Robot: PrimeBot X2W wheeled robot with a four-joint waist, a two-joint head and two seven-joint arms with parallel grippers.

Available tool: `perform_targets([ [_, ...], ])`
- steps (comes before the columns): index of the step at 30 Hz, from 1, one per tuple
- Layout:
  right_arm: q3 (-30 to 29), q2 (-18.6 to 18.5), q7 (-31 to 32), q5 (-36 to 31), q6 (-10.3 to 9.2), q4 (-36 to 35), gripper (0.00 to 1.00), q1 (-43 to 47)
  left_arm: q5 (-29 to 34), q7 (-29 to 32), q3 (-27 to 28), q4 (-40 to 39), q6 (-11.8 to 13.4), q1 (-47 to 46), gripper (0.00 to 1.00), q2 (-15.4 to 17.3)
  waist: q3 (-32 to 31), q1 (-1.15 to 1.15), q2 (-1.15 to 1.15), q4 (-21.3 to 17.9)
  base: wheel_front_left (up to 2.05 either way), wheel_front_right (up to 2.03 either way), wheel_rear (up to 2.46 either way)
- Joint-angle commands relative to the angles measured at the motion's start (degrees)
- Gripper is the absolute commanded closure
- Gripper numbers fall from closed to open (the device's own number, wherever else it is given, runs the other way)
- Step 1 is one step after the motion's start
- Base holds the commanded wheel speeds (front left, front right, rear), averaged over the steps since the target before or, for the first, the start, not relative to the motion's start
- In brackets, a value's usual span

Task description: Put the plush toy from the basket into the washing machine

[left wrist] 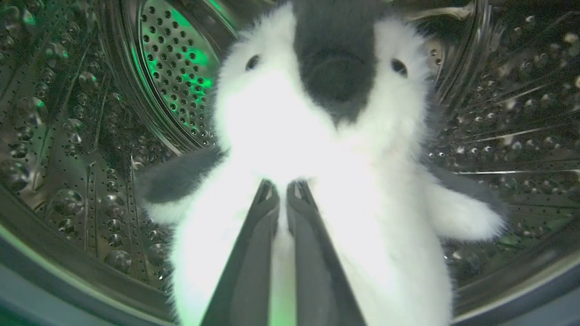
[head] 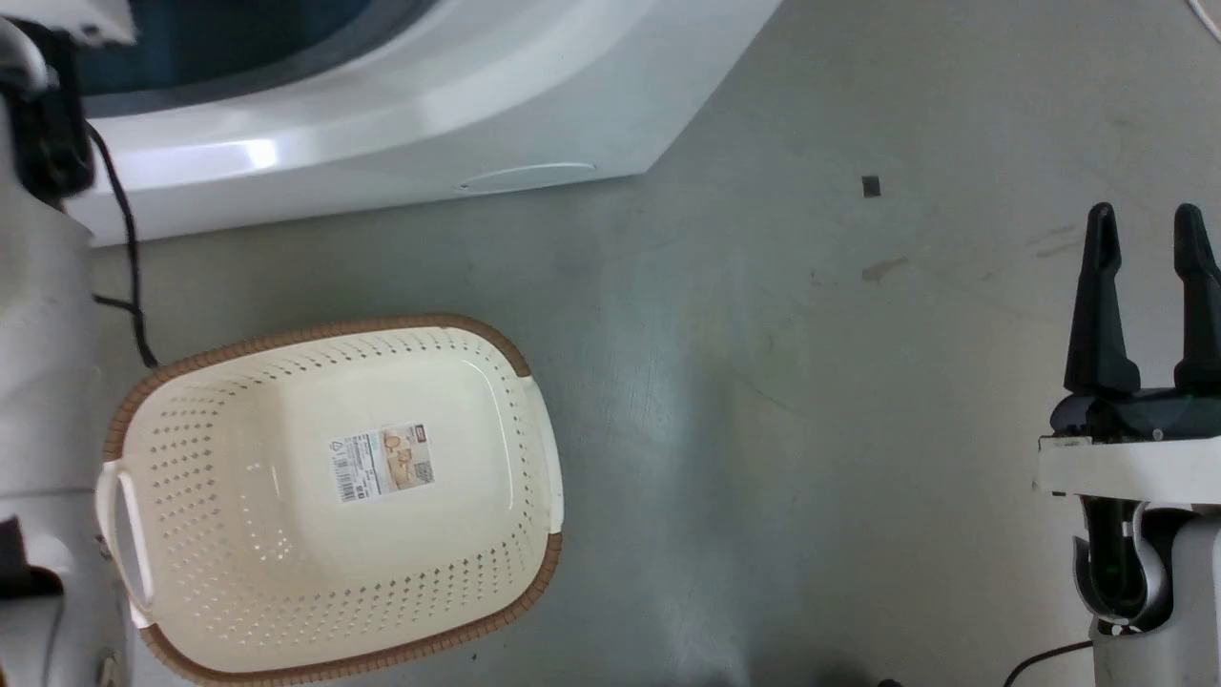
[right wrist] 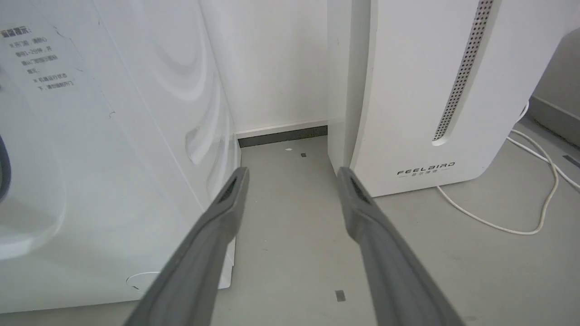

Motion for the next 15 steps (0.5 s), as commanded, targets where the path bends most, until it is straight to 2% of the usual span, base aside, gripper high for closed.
perform_targets([
  [1, 0.2, -0.1, -0.3, 0.4, -0.04, -0.2, 0.00, -1.2, 0.4, -0.4, 0.5, 0.2, 0.2, -2.2, 1.00, 0.7, 1.5, -0.01, 0.00, -1.0, 0.00, 0.00, 0.00],
  [15, 1.4, -0.1, -0.3, 1.7, -0.04, -0.3, 0.00, -3.5, 1.4, -0.4, 1.9, 3.9, -0.5, -12.5, 1.00, 3.7, 6.3, -0.01, 0.00, -3.3, 0.00, 0.00, 0.00],
])
